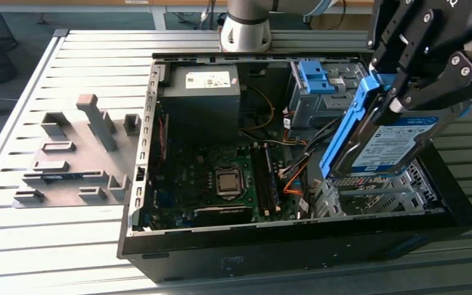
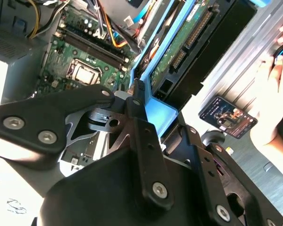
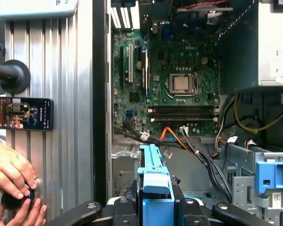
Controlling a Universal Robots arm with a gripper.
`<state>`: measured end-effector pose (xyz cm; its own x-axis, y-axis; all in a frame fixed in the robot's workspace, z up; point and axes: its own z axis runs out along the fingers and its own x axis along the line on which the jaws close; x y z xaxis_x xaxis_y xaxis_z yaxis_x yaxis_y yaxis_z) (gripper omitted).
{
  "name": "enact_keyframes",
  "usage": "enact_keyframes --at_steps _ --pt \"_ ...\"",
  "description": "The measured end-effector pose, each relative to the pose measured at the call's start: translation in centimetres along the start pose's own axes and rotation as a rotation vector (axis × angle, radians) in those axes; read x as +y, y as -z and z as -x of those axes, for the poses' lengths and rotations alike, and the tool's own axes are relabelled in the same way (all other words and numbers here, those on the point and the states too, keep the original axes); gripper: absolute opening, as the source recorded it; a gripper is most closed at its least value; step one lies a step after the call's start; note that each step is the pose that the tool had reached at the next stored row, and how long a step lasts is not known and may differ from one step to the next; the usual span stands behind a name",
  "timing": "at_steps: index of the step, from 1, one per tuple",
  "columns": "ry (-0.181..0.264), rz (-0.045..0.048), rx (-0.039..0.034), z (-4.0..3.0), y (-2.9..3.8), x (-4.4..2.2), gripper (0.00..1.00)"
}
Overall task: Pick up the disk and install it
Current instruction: 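Insert the disk into the insertion slot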
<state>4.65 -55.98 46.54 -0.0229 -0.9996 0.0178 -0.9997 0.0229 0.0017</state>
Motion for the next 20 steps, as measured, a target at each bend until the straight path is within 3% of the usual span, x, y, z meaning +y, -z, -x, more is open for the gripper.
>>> enact_keyframes --at_steps 15,20 --pt "0.000 0.0000 -0.0002 -0.02 -1.41 -2.06 0.36" --pt "0.000 0.0002 -0.0067 -0.01 -1.78 -2.35 0.36"
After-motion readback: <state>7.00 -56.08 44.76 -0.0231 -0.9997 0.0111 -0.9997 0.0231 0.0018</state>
